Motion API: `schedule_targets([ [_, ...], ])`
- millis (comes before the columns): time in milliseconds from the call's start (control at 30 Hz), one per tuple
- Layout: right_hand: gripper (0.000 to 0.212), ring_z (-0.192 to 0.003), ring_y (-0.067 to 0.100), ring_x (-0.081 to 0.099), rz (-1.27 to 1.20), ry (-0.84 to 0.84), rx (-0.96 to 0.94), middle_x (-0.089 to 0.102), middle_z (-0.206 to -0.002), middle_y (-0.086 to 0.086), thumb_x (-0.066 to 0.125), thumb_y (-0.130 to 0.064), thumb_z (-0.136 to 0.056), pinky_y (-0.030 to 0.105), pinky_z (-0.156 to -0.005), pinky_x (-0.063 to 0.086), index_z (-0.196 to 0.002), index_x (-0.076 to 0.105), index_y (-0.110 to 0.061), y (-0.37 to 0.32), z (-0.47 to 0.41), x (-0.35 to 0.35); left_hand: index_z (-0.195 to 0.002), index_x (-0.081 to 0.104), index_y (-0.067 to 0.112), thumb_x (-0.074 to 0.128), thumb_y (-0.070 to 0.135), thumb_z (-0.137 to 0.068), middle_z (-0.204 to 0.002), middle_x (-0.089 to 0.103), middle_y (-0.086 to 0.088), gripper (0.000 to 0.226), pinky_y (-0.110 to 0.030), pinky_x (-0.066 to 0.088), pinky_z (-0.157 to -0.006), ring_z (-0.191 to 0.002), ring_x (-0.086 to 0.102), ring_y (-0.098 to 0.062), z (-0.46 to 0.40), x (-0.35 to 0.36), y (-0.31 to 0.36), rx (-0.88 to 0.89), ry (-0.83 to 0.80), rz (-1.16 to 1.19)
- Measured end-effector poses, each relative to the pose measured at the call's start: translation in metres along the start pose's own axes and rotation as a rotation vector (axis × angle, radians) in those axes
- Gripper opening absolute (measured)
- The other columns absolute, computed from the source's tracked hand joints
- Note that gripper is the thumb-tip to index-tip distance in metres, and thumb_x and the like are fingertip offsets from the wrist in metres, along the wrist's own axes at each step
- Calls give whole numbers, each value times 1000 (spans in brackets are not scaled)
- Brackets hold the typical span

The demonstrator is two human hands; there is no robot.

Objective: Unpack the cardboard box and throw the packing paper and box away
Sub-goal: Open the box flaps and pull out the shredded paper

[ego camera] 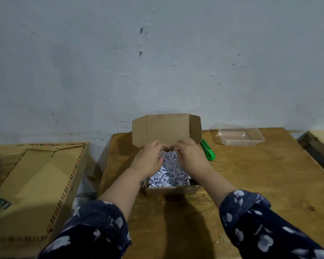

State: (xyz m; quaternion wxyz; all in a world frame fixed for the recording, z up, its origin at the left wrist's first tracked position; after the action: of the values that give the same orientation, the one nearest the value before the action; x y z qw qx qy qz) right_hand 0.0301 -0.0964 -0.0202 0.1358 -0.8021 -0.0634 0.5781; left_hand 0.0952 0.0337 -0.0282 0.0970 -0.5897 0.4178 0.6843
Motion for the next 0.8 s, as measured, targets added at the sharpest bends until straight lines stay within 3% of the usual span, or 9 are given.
schedule_targets([
  [100,46,-112,21,58,-302,-325,205,60,-123,5,57,-11,-88,30,-93,46,-133,52,-18,-3,21,21,-146,29,18,52,27,-96,-149,35,-2,56,-39,33,-111,-138,32,-22,13,15,2,-79,-187,16],
  [200,60,-126,20,47,-236,-434,270,45,-142,4,65,-20,-86,30,-104,37,-140,41,-17,2,29,24,-151,16,13,57,38,-93,-158,20,-5,75,-38,26,-114,-144,22,-24,20,16,6,-97,-270,-38],
  [400,95,-133,31,39,-139,-664,359,37,-147,15,75,-19,-76,37,-105,36,-150,15,-18,8,22,21,-151,6,7,80,41,-71,-157,17,-15,114,-40,27,-114,-143,23,-33,13,15,9,-168,-478,-201],
  [533,105,-141,30,27,-198,-837,361,24,-156,7,75,-32,-77,42,-112,27,-152,1,-22,9,12,15,-150,14,8,85,34,-67,-151,30,-15,113,-41,37,-109,-136,34,-33,1,17,8,-140,-564,-378],
  [633,115,-144,34,14,-142,-910,354,1,-159,7,80,-35,-71,45,-116,20,-151,-2,-25,14,6,13,-145,25,9,82,36,-68,-141,42,-13,99,-41,45,-100,-125,45,-30,-7,22,2,-21,-501,-555],
  [700,111,-142,33,21,-108,-864,316,-4,-158,5,79,-25,-73,43,-114,26,-151,0,-24,13,7,23,-140,31,9,79,34,-72,-135,46,-11,87,-39,48,-95,-120,49,-29,-8,27,1,28,-434,-618],
  [800,86,-130,32,42,-17,-686,203,17,-150,7,67,-8,-81,38,-101,40,-149,14,-14,11,9,39,-136,36,11,75,32,-74,-129,51,-9,76,-37,47,-91,-115,52,-27,-11,30,1,66,-362,-623],
])
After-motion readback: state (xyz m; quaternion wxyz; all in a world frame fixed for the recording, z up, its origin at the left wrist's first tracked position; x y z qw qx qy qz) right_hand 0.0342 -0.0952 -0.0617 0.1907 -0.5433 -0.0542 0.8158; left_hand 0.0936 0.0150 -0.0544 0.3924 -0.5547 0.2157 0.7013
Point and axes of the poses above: each hand's wrist, its own z-axis away from the middle knuckle, its own x-axis out of the palm, y = z × x, the point moved 3 cm from there along -z, towards the middle knuckle
